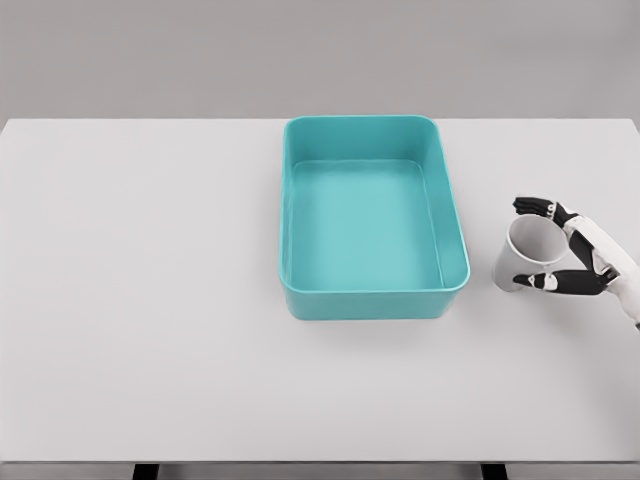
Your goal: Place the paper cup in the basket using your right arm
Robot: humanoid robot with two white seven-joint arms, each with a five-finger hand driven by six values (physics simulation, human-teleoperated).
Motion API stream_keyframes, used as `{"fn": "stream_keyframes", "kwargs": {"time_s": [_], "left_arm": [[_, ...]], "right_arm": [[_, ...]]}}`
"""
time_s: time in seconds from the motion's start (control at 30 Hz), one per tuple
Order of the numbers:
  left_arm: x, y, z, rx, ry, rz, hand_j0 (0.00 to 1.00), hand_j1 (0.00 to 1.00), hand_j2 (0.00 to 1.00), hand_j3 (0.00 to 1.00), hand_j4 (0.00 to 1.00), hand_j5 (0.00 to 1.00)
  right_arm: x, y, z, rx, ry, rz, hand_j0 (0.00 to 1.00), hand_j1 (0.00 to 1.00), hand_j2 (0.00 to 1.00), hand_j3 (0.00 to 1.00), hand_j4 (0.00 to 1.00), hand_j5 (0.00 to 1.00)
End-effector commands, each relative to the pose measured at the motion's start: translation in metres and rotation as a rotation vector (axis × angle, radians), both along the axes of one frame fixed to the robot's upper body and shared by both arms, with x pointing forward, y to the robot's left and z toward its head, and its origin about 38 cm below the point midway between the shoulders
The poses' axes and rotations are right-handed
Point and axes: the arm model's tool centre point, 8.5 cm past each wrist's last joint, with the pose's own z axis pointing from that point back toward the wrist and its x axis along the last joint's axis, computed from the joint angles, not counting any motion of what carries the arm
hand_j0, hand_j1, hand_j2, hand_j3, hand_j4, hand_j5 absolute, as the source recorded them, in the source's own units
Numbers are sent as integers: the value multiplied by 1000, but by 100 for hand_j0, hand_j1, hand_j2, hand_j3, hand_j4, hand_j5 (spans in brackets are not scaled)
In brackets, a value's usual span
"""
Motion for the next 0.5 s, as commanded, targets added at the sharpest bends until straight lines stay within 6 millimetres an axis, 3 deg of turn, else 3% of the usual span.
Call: {"fn": "stream_keyframes", "kwargs": {"time_s": [0.0,0.17,0.47], "left_arm": [[0,0,0,0,0,0,100,100,100,100,100,100],[0,0,0,0,0,0,100,100,100,100,100,100],[0,0,0,0,0,0,100,100,100,100,100,100]], "right_arm": [[-1,2,-2,-13,2,14,58,58,58,58,58,58],[-1,2,-1,-14,0,14,52,52,52,52,52,52],[24,8,31,-57,-96,45,56,56,56,56,56,56]]}}
